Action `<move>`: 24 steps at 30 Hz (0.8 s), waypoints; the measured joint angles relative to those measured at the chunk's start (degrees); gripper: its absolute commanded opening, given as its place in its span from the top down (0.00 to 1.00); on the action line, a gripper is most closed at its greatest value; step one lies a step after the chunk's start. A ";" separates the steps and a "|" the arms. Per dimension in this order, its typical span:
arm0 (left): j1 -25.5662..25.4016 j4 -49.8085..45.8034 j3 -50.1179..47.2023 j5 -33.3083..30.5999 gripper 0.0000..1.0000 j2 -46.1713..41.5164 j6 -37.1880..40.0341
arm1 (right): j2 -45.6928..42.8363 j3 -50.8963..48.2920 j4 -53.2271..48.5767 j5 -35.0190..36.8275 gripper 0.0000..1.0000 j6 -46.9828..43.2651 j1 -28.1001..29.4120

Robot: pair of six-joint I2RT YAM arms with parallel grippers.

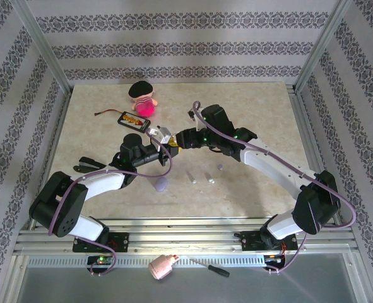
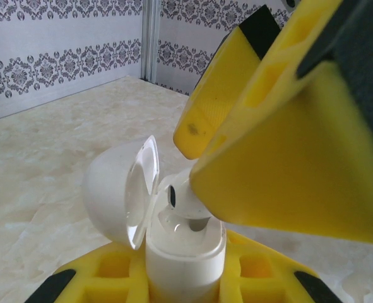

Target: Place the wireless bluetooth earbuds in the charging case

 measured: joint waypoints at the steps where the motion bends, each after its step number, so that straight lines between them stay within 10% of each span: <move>1: 0.00 0.00 0.00 0.00 1.00 -0.07 -0.24 | 0.00 -0.13 0.00 0.02 0.34 0.00 -0.02; 24: 0.61 0.17 -0.04 0.15 1.00 -0.94 -5.42 | -3.17 -2.03 -0.07 -1.29 0.34 -0.50 -2.78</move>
